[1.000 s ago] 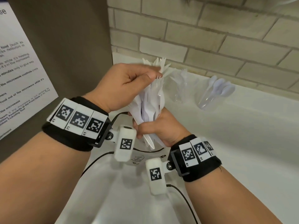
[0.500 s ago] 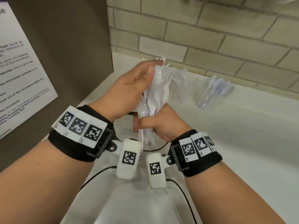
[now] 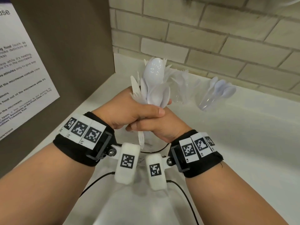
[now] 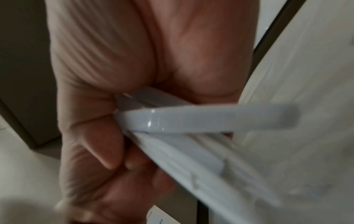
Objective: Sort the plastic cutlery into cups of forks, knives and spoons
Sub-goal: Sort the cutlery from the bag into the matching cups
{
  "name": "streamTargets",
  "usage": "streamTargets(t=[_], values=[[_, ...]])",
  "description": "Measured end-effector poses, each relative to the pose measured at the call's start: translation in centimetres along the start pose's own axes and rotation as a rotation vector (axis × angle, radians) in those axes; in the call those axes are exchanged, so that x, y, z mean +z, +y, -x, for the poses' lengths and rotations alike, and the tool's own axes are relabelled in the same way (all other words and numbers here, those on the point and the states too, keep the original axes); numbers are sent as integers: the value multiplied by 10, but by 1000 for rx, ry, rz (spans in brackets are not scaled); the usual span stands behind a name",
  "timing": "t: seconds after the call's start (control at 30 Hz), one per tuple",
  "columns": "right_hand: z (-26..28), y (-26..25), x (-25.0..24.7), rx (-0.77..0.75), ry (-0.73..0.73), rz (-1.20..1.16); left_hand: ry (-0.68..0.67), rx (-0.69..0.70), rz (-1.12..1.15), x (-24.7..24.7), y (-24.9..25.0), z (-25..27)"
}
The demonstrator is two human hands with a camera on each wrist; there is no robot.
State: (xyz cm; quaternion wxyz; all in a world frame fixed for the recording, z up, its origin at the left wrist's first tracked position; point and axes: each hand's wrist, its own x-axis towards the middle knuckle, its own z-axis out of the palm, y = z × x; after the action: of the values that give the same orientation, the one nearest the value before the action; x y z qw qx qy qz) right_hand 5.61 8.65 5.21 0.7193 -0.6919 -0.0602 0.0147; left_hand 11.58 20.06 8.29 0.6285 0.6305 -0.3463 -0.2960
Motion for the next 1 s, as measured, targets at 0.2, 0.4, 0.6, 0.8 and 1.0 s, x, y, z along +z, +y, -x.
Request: streamTargets(t=[0.2, 0.4, 0.6, 0.8, 1.0], values=[[-7, 1, 3, 62, 161, 138, 179, 91, 30, 1, -1, -5], [-1, -4, 9, 47, 65, 33, 22, 72, -118, -3, 2, -3], [1, -19, -21, 138, 181, 306, 487, 73, 219, -9, -2, -10], [-6, -55, -18, -381, 613, 210, 322, 29, 64, -11, -13, -8], [-12, -66, -10, -379, 622, 324, -15, 4, 277, -14, -22, -3]])
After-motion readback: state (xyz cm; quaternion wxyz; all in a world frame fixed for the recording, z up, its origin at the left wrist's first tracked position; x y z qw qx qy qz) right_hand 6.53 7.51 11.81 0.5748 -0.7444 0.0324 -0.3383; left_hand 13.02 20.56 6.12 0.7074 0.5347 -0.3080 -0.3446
